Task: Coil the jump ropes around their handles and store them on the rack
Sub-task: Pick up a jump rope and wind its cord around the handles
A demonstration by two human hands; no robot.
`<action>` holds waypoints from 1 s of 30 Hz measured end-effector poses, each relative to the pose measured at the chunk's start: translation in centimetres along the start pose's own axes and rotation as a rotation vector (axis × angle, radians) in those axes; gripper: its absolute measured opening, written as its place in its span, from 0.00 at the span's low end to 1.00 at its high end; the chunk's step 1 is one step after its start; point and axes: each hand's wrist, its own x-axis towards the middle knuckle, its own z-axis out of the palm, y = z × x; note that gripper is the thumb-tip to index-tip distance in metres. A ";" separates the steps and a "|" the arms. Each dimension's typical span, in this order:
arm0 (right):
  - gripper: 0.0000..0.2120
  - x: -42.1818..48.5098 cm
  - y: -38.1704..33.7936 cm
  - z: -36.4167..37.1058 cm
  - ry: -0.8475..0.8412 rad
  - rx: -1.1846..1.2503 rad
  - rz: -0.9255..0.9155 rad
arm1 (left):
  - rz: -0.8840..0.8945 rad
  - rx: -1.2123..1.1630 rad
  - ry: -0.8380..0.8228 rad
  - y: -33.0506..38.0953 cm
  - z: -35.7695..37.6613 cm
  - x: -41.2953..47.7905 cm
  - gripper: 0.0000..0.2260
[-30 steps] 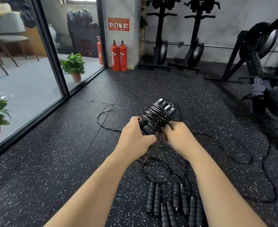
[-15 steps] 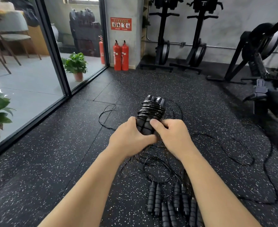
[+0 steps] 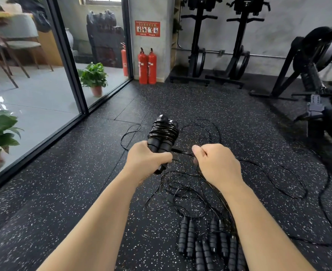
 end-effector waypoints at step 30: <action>0.35 1.1 0.6 -1.2 -0.072 0.067 -0.315 | 0.644 1.071 -0.433 0.9 2.6 -2.4 0.16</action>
